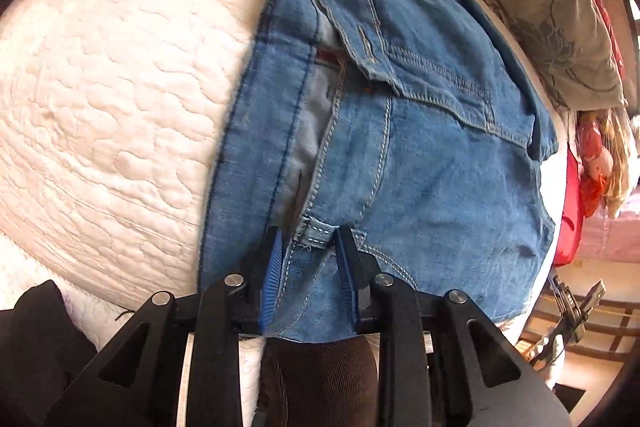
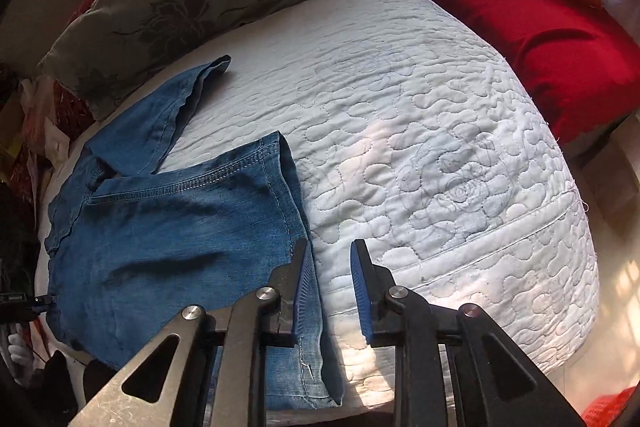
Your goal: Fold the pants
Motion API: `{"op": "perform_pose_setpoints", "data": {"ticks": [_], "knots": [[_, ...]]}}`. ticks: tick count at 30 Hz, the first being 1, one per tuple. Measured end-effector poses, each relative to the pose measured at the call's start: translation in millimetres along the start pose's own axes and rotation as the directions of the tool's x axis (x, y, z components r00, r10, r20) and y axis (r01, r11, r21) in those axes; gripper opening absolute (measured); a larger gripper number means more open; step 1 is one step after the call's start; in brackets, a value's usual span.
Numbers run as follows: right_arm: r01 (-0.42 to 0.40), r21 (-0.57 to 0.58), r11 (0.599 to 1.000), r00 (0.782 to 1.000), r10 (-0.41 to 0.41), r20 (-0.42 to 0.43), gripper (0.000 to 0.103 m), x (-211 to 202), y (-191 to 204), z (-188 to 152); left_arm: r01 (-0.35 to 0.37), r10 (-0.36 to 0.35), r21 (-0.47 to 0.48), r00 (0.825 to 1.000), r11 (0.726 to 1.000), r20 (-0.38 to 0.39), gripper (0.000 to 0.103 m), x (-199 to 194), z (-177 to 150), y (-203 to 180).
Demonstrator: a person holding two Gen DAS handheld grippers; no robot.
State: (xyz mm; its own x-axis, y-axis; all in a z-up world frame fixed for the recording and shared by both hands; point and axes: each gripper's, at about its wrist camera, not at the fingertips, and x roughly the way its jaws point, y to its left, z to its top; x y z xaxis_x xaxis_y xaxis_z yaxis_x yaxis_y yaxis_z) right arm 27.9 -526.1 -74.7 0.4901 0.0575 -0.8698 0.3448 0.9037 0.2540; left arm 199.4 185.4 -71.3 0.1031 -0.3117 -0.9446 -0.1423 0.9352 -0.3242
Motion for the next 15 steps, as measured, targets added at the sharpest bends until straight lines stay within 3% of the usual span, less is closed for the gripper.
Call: {"op": "perform_pose_setpoints", "data": {"ticks": [3,6,8,10,13,15], "knots": [[-0.028,0.006,1.0,1.0,0.028,0.007,0.024,-2.4,11.7,13.9,-0.019,0.019,-0.004,0.999,1.0,0.049,0.025,-19.7,16.3,4.2],[-0.073,0.011,0.997,0.997,0.073,0.019,0.048,3.6,34.8,40.0,0.006,-0.004,-0.02,0.998,1.0,0.069,0.026,-33.4,42.4,3.6],[-0.11,0.012,0.994,0.994,0.109,0.025,0.055,11.6,52.9,58.6,0.031,-0.027,-0.05,0.997,0.998,0.077,0.041,-34.4,63.6,-2.7],[-0.139,-0.004,0.99,0.99,0.139,0.011,0.056,27.1,74.6,76.7,0.069,-0.06,-0.101,0.994,0.992,0.087,0.048,-32.1,84.8,-4.1],[-0.188,-0.015,0.982,0.981,0.187,-0.05,0.056,61.3,107.8,99.0,0.139,-0.125,-0.179,0.988,0.974,0.089,0.048,-21.5,109.5,-0.2],[-0.224,-0.011,0.975,0.971,0.222,-0.09,0.056,83.4,126.0,106.9,0.148,-0.134,-0.21,0.988,0.967,0.08,0.048,-11.2,119.7,-0.3]]}}
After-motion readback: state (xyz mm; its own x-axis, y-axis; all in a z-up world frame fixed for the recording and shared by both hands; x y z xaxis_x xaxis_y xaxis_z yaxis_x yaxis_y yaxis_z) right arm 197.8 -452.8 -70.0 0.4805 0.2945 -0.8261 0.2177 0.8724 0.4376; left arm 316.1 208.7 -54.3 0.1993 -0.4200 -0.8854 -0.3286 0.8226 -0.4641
